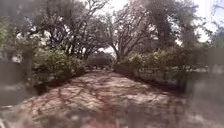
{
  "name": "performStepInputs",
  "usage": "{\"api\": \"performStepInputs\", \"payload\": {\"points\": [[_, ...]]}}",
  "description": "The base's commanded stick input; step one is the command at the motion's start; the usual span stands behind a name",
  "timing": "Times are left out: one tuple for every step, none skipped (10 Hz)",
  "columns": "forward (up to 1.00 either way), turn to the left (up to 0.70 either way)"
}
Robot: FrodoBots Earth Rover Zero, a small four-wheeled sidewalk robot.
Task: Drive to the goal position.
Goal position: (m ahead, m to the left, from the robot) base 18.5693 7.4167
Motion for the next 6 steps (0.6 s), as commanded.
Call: {"api": "performStepInputs", "payload": {"points": [[0.7,0.0],[0.7,0.0],[0.7,0.0],[0.7,0.0],[0.7,0.0],[0.7,0.0]]}}
